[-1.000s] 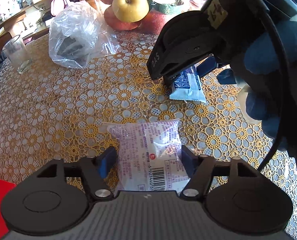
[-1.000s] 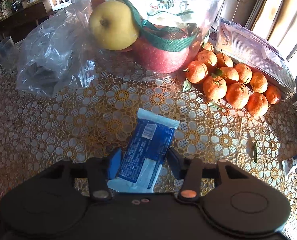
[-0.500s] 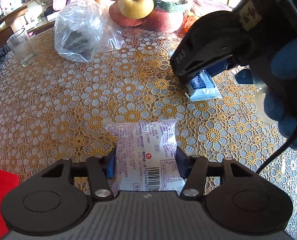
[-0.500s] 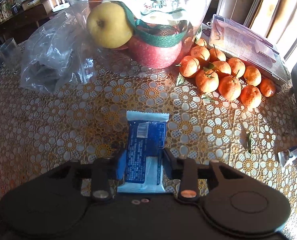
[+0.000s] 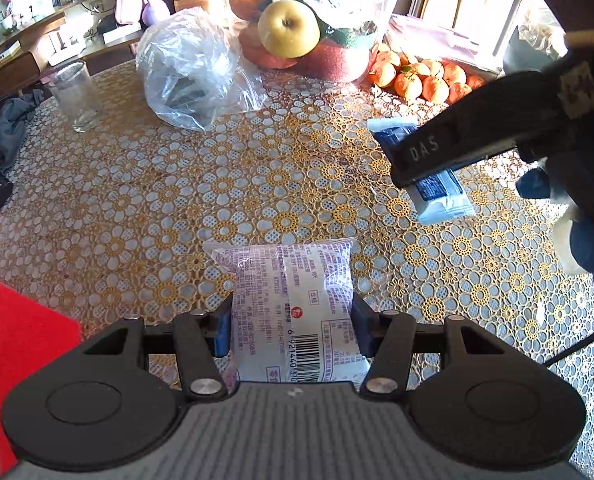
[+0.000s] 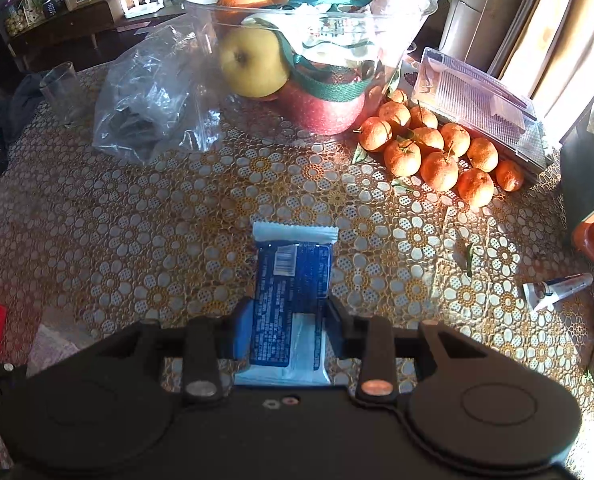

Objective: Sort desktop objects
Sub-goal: 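Carry the snack bag with the left tool while the right tool carries the blue bar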

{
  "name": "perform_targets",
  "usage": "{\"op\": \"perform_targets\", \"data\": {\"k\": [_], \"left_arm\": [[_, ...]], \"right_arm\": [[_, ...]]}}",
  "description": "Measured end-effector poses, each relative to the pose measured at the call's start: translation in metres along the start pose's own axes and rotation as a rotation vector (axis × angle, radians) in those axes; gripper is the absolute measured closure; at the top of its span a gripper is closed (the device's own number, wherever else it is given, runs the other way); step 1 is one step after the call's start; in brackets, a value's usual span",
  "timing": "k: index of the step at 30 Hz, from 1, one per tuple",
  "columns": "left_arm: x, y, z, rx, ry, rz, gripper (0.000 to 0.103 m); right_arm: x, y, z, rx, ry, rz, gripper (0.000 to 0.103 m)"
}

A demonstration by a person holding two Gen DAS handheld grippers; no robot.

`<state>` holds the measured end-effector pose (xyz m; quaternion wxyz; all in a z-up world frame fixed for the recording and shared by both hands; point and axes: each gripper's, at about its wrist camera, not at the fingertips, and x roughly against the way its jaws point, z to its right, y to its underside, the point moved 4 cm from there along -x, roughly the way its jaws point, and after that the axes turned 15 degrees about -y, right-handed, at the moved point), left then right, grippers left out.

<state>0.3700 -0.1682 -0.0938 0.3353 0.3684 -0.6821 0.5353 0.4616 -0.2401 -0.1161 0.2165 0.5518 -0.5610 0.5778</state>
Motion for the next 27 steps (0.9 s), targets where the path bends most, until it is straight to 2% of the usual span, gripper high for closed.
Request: {"op": "perform_targets", "data": {"k": [19,27], "left_arm": [[0.078,0.028,-0.044,0.042,0.013,0.044,0.048],[0.110,0.049,-0.073,0.063,0.016,0.055,0.048]], "right_arm": [[0.082,0.049,-0.076,0.145,0.003,0.037,0.066],[0.113,0.072,-0.111,0.193,-0.032,0.049,0.066]]}}
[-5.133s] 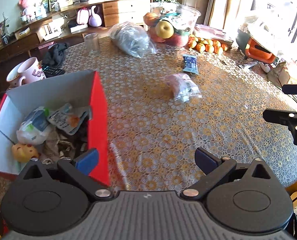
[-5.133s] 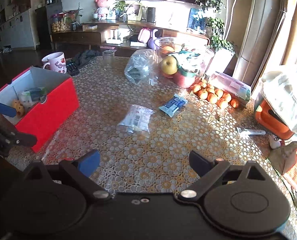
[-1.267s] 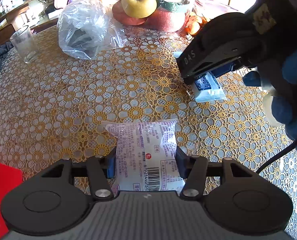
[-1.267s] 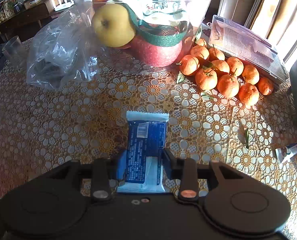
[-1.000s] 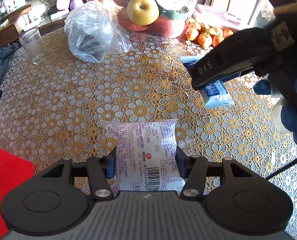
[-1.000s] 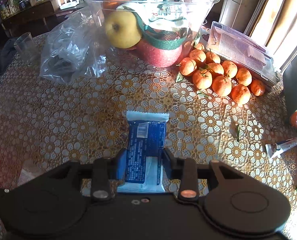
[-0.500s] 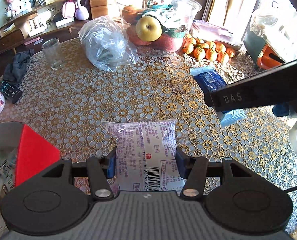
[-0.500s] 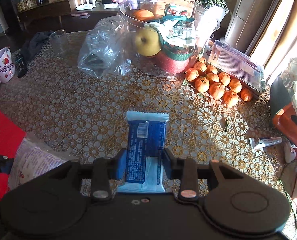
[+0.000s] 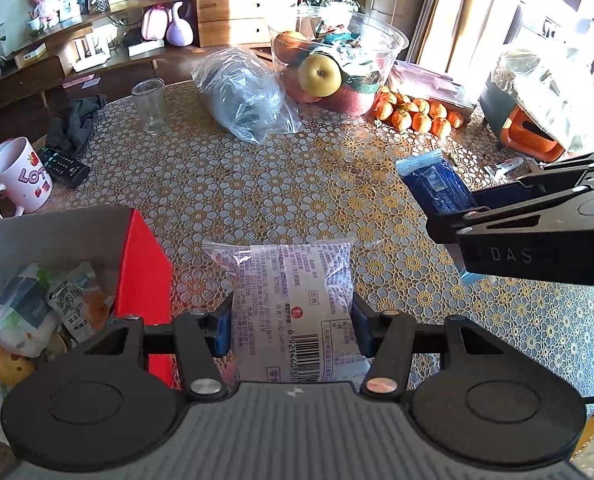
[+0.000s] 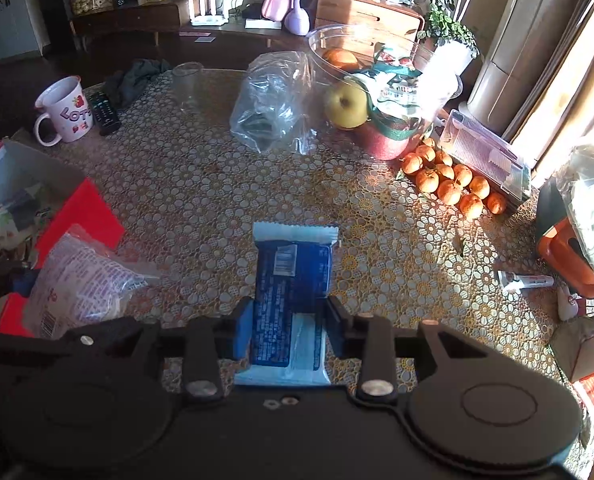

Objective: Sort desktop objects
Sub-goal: 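Carry the snack bag with the left tool while the right tool carries the blue bar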

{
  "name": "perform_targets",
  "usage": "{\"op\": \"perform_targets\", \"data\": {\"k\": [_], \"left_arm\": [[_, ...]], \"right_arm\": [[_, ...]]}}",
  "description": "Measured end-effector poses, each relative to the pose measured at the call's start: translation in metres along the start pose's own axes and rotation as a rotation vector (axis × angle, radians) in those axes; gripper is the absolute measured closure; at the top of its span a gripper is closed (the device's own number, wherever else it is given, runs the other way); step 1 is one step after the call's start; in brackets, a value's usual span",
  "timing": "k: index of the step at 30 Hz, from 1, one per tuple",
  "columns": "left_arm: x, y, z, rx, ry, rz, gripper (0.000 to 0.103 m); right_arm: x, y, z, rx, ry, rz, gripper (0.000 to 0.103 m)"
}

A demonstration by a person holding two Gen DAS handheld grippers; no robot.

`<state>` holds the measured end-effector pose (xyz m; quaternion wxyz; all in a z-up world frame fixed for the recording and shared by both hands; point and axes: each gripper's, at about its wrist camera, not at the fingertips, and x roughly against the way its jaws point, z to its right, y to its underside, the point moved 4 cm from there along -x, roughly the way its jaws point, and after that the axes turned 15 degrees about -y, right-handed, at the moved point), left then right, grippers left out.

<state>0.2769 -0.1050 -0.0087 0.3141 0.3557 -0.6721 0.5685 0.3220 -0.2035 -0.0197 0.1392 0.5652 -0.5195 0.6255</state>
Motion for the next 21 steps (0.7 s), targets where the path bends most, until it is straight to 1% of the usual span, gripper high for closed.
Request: {"op": "perform_targets", "data": {"k": [5,10,17,21], "left_arm": [[0.020,0.012,-0.026,0.024,-0.001,0.011,0.048],[0.038,0.026,-0.056,0.051,-0.017,0.019,0.048],[0.060,0.043,-0.101,0.077,-0.053,0.041,0.048],[0.065,0.054,-0.130,0.091,-0.069,0.033,0.048]], "right_arm": [[0.021,0.007,-0.037,0.050,-0.031,0.015,0.066],[0.032,0.014,-0.072,0.094,-0.063,0.022,0.066],[0.039,0.015,-0.125,0.161,-0.098,0.027,0.066],[0.037,0.012,-0.157,0.198,-0.128,0.027,0.066]]}}
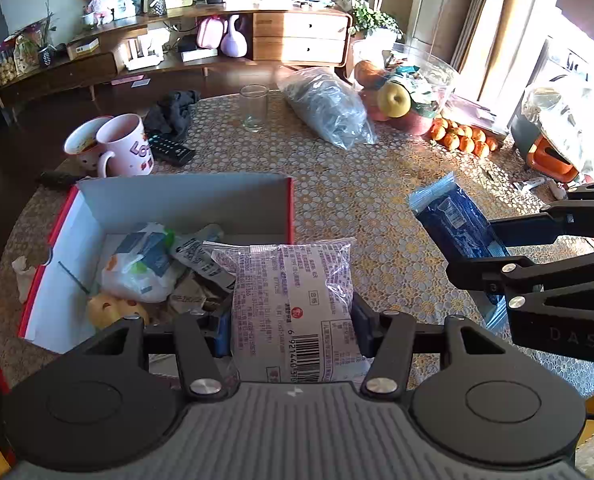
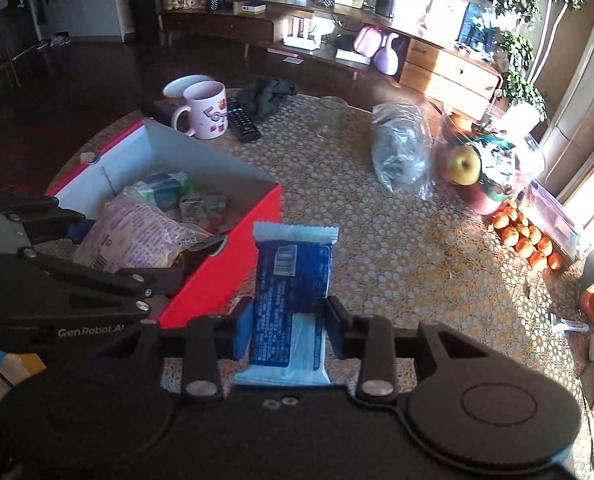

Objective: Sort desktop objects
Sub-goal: 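Carry the snack bag with the left tool while the right tool carries the blue bar, then release the snack bag with the left tool while the right tool releases the blue bar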

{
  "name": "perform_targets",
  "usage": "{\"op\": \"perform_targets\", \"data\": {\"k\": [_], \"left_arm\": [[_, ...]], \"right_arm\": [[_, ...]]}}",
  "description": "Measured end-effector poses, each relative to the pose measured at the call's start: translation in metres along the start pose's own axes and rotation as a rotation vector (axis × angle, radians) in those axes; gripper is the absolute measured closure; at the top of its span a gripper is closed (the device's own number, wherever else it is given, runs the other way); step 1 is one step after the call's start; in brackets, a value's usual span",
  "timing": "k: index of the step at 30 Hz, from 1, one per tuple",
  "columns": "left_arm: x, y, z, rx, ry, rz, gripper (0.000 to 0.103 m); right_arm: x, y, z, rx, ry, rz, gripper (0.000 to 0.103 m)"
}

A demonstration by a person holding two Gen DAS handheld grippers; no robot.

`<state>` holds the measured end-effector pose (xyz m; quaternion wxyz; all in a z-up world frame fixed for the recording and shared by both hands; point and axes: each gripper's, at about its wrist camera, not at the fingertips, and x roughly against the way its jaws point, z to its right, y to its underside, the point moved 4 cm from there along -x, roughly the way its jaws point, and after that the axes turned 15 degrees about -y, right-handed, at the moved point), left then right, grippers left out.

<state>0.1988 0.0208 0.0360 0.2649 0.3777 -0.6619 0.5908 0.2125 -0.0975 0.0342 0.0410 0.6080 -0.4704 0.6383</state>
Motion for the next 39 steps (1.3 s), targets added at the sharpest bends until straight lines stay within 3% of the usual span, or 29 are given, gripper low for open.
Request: {"op": "perform_targets", "data": {"k": [16,29,39], "left_arm": [[-0.020,0.005,-0.103,0.073,-0.060,-0.030,0.048],[-0.069,0.001,-0.144,0.101,-0.095,-0.083,0.048],[-0.110,-0.003,-0.155,0.100,-0.107,-0.143,0.048]], "right_arm": [[-0.055,-0.030,-0.074,0.066,-0.070,-0.048,0.066],[-0.108,-0.051,-0.084,0.060,-0.085,-0.099,0.066],[-0.145,-0.060,-0.079,0.053,-0.089,-0.116,0.066]]}}
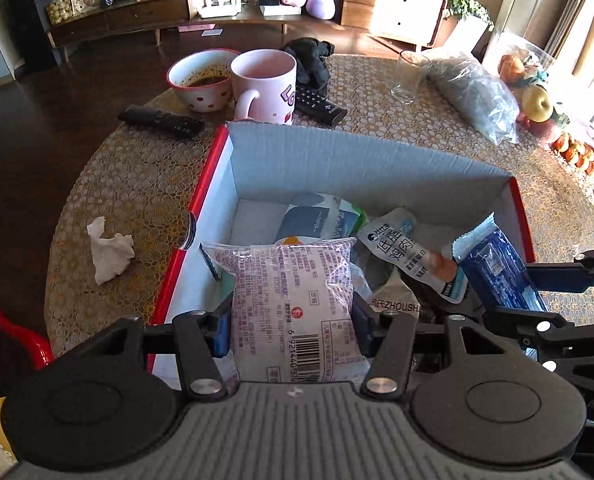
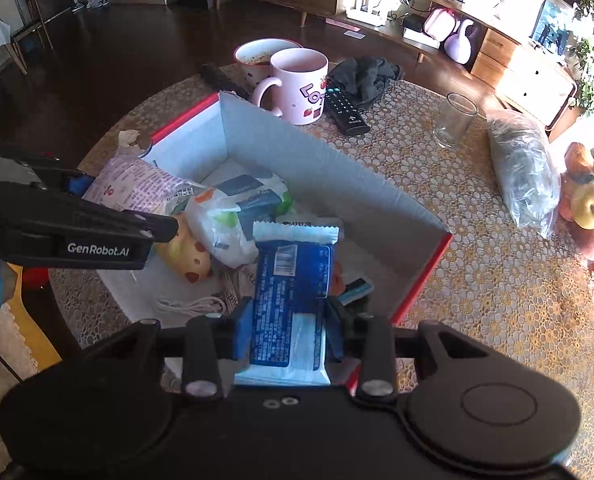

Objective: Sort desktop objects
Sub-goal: 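Release the snack bag with the left tool while the right tool releases the blue bar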

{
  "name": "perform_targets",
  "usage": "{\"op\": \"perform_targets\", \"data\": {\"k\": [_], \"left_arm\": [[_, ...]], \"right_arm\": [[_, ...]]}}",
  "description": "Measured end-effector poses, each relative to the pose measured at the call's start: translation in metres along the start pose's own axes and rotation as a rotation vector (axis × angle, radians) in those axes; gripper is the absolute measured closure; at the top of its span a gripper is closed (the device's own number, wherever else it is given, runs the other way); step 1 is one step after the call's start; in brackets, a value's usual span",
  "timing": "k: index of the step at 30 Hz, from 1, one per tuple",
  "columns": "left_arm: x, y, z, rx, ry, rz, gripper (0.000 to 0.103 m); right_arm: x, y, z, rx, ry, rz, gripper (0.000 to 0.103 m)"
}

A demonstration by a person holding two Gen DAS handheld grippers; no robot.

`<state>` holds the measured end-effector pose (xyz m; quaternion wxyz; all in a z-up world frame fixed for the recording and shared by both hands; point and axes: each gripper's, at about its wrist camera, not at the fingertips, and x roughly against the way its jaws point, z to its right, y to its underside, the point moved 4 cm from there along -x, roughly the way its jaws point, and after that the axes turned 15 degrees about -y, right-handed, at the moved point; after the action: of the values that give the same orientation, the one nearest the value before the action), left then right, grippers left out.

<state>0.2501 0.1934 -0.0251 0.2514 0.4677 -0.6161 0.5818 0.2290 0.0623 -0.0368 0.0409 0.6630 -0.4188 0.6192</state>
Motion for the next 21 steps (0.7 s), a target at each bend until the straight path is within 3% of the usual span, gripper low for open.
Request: {"op": "perform_targets", "data": {"k": [21], "left_arm": [[-0.049,-0.005,0.009,-0.019,-0.036,-0.044,0.048]], "right_arm": [[-0.057,-0.014,0.018,-0.036,0.029,-0.016,0.066]]}}
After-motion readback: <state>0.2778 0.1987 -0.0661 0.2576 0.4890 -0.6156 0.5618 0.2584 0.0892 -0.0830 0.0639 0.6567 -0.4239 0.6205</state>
